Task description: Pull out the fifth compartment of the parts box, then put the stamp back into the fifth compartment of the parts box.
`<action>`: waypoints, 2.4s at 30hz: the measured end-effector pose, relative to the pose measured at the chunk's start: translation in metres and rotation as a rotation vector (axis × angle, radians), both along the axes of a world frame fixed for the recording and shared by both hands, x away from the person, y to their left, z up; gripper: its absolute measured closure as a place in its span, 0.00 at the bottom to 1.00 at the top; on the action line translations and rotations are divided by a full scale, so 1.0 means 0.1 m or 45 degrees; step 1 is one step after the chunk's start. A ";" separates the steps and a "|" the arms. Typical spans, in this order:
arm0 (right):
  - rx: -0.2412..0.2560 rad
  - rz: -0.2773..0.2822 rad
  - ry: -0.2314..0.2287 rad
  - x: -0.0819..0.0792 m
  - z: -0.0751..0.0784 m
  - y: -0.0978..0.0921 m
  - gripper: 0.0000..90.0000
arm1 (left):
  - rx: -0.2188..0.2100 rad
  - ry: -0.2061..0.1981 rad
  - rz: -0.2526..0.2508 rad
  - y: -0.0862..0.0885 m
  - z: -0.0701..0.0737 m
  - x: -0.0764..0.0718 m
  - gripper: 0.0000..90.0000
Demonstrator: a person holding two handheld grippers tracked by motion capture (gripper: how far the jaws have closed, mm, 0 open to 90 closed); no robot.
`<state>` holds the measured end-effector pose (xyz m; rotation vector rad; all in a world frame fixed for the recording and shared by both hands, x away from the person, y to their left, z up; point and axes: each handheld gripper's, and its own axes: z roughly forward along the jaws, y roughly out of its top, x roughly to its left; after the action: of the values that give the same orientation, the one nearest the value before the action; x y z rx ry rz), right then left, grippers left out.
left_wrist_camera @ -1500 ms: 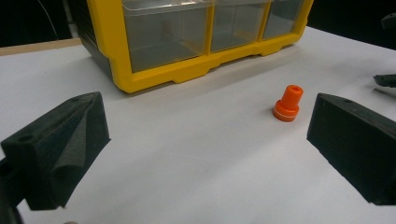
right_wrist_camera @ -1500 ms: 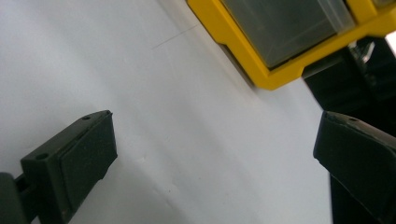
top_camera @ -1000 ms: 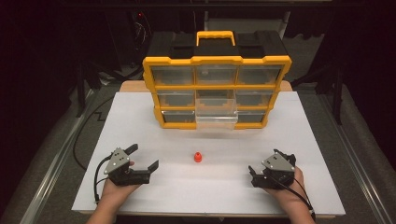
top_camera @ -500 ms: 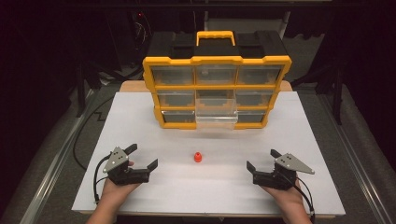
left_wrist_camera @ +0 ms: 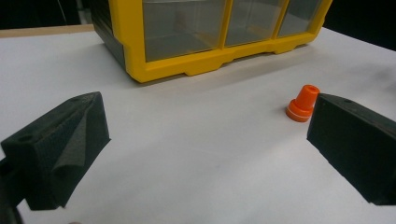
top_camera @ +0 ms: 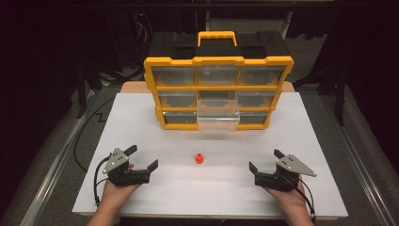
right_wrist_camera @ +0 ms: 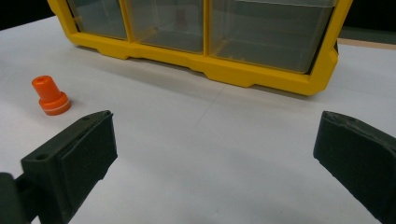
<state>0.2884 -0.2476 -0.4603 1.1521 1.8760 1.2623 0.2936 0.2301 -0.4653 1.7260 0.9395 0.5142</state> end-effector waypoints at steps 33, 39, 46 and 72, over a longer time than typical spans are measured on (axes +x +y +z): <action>-0.145 0.062 0.157 0.05 -0.03 0.10 0.00 | 0.033 -0.006 -0.021 -0.02 -0.01 -0.01 0.00; -0.163 0.089 0.232 0.07 -0.05 0.10 0.00 | 0.021 -0.008 -0.019 -0.02 -0.01 -0.01 0.00; -0.173 0.100 0.297 0.09 -0.08 0.10 0.00 | 0.010 -0.020 -0.024 -0.01 0.00 -0.01 0.00; -0.165 0.299 0.280 0.09 -0.06 0.51 0.00 | 0.020 -0.032 -0.067 -0.02 0.00 -0.03 0.00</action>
<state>0.2973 -0.1966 -0.4664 1.0619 2.2756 1.1526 0.2904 0.2276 -0.4657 1.7500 0.8719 0.5085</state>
